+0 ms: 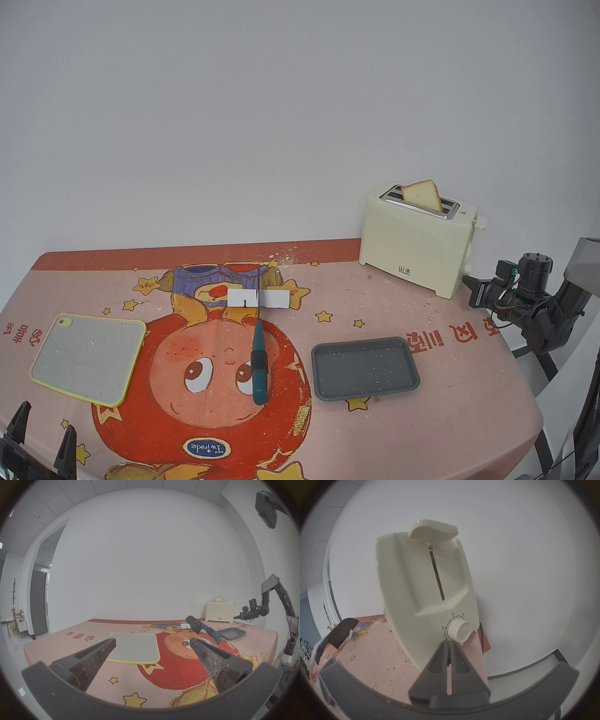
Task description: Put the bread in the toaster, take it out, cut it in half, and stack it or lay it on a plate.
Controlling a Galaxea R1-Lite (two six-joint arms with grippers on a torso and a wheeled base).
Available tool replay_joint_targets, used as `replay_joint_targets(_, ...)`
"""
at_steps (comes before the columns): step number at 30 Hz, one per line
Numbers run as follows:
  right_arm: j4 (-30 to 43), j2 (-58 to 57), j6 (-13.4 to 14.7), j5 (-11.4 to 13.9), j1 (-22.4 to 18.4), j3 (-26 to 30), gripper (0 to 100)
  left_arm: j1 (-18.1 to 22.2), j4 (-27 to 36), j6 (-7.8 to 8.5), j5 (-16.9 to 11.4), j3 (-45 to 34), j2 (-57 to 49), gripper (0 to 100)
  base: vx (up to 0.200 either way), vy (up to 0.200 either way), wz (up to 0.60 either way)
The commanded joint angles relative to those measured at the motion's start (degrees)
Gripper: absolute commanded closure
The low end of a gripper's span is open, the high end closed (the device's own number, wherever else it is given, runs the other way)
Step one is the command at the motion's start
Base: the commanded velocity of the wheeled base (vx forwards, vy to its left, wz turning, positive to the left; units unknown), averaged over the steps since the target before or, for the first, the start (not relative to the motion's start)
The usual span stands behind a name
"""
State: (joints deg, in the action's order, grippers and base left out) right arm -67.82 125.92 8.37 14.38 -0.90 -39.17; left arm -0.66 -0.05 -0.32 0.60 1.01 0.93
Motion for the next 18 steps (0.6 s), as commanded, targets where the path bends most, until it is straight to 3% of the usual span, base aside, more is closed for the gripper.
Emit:
replay_joint_targets(1,0.14,-0.41,-0.11,0.03,0.29,1.02,100,-0.04,-0.04,-0.03,0.02,-1.01,-0.31,0,0.0,0.0,0.0)
replay_joint_targets(7,0.58,-4.72,0.15,0.56,0.99,3.48,100,-0.04,-0.04,-0.03,0.02,-1.01,-0.31,0,0.0,0.0,0.0)
replay_joint_targets(11,0.58,-14.12,0.33,1.0,0.64,6.74,100,-0.04,-0.04,-0.03,0.02,-1.01,-0.31,0,0.0,0.0,0.0)
replay_joint_targets(14,0.93,-22.73,0.68,2.23,-0.33,8.58,100,-0.04,-0.04,-0.03,0.02,-1.01,-0.31,0,0.0,0.0,0.0)
replay_joint_targets(18,5.68,-30.29,1.03,5.57,-2.97,6.65,100,0.04,-0.04,-0.03,0.02,-1.01,-0.31,0,0.0,0.0,0.0)
